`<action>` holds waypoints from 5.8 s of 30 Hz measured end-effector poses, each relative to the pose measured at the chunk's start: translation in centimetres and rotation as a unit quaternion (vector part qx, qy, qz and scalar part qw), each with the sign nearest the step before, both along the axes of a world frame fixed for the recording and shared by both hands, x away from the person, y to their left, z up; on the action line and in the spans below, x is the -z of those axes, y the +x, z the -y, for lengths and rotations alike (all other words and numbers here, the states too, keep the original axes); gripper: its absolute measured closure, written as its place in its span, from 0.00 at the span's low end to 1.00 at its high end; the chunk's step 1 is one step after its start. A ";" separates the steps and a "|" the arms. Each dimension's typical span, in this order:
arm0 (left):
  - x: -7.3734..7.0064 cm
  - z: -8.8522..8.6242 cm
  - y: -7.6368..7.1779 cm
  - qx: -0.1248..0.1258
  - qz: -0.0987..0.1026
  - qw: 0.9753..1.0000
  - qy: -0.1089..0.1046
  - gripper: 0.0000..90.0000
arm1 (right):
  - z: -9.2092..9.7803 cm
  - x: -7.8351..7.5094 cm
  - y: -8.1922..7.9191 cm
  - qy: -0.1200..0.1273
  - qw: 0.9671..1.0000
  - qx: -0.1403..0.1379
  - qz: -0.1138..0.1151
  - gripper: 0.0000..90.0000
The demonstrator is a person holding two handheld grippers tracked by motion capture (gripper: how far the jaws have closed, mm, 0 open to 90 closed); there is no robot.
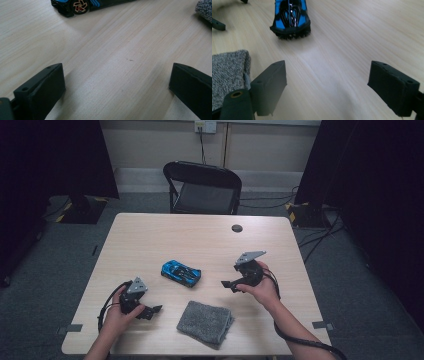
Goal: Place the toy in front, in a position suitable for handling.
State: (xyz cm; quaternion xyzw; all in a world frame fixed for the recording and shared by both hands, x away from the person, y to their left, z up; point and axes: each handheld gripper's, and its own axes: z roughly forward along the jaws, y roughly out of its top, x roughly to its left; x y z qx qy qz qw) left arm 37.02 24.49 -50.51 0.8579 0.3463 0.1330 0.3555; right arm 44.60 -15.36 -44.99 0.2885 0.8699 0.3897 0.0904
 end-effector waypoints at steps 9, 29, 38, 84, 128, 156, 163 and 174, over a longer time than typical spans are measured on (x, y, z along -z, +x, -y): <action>0.0 0.0 0.0 -0.001 0.000 1.000 0.000 0.00 | -2.3 -0.7 0.8 0.005 1.000 -0.008 0.005 0.16; 0.0 0.0 0.0 -0.002 0.001 1.000 0.000 0.00 | -9.9 0.1 2.0 -0.010 0.998 -0.057 0.011 0.16; 0.0 0.0 0.0 -0.002 0.000 1.000 0.000 0.00 | -12.4 1.3 2.9 -0.006 0.998 -0.061 -0.001 0.16; 0.0 0.0 0.0 -0.003 0.000 1.000 0.000 0.00 | -16.9 5.0 4.1 -0.038 0.998 -0.054 0.005 0.28; 0.0 0.0 0.0 -0.002 0.000 1.000 -0.001 0.00 | -13.5 1.5 4.9 -0.055 0.998 -0.040 0.003 0.31; 0.0 0.0 0.0 -0.002 0.001 1.000 -0.001 0.00 | -6.2 2.8 5.1 -0.071 0.997 -0.007 0.001 0.31; 0.0 0.0 0.0 -0.001 0.001 1.000 -0.001 0.00 | -5.4 3.6 4.7 -0.062 0.998 -0.009 -0.003 0.31; 0.0 0.0 0.0 -0.001 0.001 1.000 -0.001 0.00 | -3.9 4.1 4.5 -0.051 0.998 -0.028 -0.009 0.31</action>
